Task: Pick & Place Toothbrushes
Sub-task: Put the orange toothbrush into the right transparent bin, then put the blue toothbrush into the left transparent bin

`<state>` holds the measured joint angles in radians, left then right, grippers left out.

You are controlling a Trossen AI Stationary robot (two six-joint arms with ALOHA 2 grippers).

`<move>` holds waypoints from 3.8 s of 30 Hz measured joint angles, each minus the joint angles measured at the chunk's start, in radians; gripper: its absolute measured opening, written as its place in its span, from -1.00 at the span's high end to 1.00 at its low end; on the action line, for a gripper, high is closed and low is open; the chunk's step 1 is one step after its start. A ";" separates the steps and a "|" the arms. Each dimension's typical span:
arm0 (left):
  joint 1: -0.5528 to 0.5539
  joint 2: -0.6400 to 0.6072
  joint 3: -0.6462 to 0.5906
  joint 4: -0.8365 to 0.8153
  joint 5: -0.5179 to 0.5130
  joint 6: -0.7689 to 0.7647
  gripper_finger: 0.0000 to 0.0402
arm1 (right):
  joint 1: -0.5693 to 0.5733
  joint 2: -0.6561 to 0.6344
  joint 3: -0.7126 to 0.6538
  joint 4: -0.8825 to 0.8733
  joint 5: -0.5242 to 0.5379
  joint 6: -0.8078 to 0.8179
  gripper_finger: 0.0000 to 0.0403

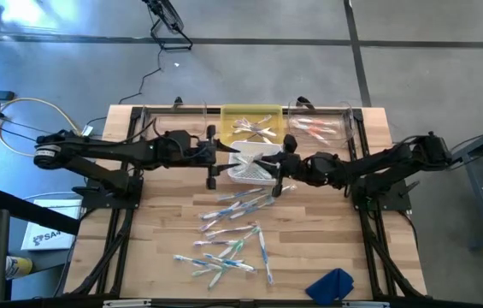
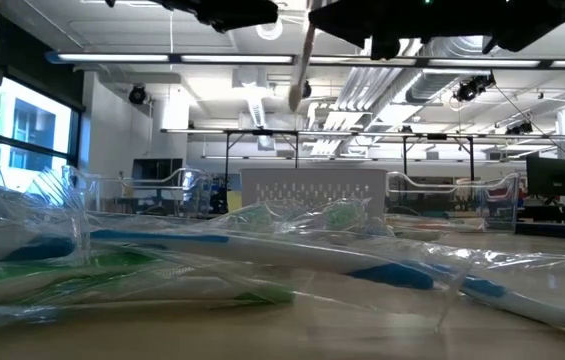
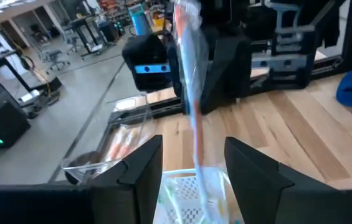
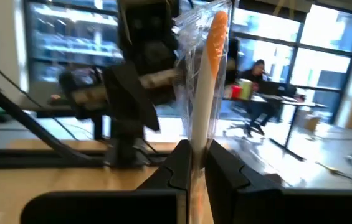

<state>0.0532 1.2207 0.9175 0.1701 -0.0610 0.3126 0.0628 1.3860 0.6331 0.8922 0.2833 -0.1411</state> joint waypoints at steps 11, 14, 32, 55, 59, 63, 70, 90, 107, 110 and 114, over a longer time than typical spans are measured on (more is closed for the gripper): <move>-0.001 -0.115 -0.001 -0.134 0.000 0.024 0.16 | -0.001 -0.176 0.000 -0.252 0.360 -0.129 0.91; -0.001 -0.153 0.000 -0.164 0.000 0.024 0.16 | -0.027 -0.230 0.000 -0.332 0.461 -0.153 0.91; -0.001 -0.255 0.000 -0.277 0.028 0.050 0.16 | -0.483 -0.266 0.000 -0.697 0.366 -0.089 0.91; -0.001 -0.250 0.000 -0.301 0.025 0.050 0.16 | -0.775 -0.211 0.000 -1.075 0.206 -0.010 0.91; -0.001 -0.250 0.000 -0.302 0.025 0.050 0.16 | -0.780 -0.130 0.000 -1.075 0.209 -0.024 0.91; -0.001 -0.250 0.000 -0.304 0.024 0.050 0.16 | -0.779 -0.064 0.000 -1.074 0.213 -0.045 0.91; -0.001 -0.250 0.000 -0.305 0.024 0.050 0.16 | -0.779 -0.030 0.000 -1.041 0.215 -0.047 0.62; -0.001 -0.250 0.000 -0.309 0.014 0.050 0.16 | -0.615 -0.258 0.001 -1.024 0.169 -0.097 0.40; -0.001 -0.250 0.000 -0.340 -0.005 0.050 0.16 | -0.407 -0.368 0.001 -0.862 -0.147 0.137 0.55; -0.001 -0.250 0.000 -0.348 -0.005 0.050 0.16 | -0.371 -0.368 0.001 -0.821 -0.213 0.149 0.60; -0.001 -0.250 0.000 -0.353 -0.009 0.050 0.16 | -0.320 -0.368 0.001 -0.764 -0.267 0.149 0.68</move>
<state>0.0525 0.9706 0.9173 -0.1832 -0.0699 0.3622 -0.2571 1.0180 0.6338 0.1280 0.0164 0.0078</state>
